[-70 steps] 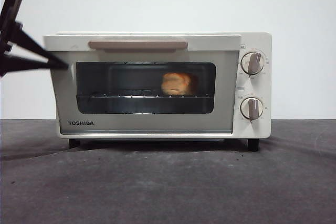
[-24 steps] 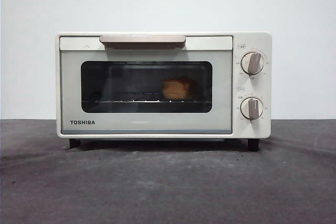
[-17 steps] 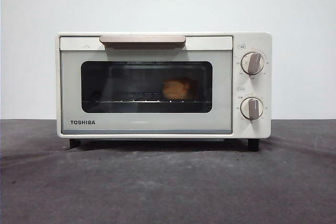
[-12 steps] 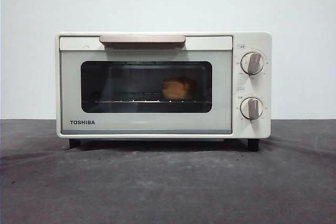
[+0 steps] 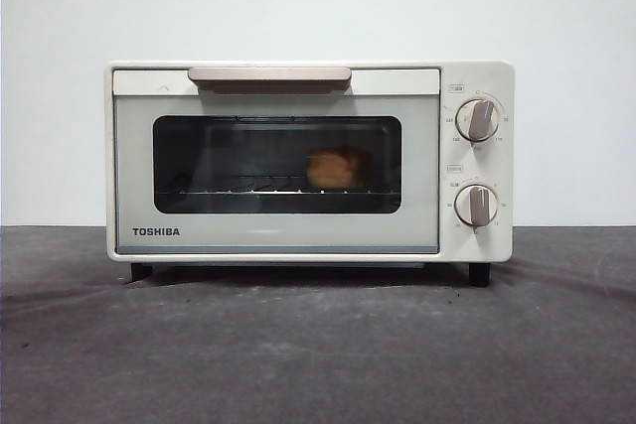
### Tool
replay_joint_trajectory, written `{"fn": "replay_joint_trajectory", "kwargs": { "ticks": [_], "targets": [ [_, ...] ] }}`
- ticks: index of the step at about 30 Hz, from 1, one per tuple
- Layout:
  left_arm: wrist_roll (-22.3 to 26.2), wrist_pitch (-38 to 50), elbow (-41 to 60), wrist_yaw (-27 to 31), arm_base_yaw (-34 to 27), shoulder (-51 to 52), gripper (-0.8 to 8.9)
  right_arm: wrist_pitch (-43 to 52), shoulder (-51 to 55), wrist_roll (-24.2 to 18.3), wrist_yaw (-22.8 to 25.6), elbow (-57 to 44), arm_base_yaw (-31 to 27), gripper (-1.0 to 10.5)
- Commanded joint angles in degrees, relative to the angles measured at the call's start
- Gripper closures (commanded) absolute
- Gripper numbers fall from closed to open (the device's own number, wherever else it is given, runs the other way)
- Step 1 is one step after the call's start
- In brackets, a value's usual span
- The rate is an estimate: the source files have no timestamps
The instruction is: The left arm flap open the oven, the right arm pick bread and place it into oven, the left arm flap close the oven
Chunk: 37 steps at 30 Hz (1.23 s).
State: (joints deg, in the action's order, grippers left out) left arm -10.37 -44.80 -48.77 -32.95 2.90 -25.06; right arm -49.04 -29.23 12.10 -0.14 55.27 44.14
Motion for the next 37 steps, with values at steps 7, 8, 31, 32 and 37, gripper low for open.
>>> {"fn": "replay_joint_trajectory", "kwargs": {
  "ticks": [7,8,31,32,37],
  "targets": [
    [0.7,0.66,-1.05,-0.02,0.07,-0.09,7.93,0.44,-0.2,-0.57,0.17,1.09,0.31,9.3],
    [0.7,0.66,-1.05,-0.02,0.07,-0.09,7.93,0.46,-0.22,-0.57,0.17,1.09,0.31,9.3],
    [5.7,38.18,37.33,13.05,-1.51,15.17,7.93,0.61,-0.2,-0.57,0.15,1.09,0.31,9.3],
    [5.62,38.99,39.3,15.28,-1.51,16.37,7.93,0.61,-0.2,-0.57,0.15,1.09,0.31,9.3],
    [5.66,39.01,45.83,24.11,-1.53,21.31,7.93,0.61,-0.2,-0.57,0.17,1.09,0.31,9.3]
  ]
}}
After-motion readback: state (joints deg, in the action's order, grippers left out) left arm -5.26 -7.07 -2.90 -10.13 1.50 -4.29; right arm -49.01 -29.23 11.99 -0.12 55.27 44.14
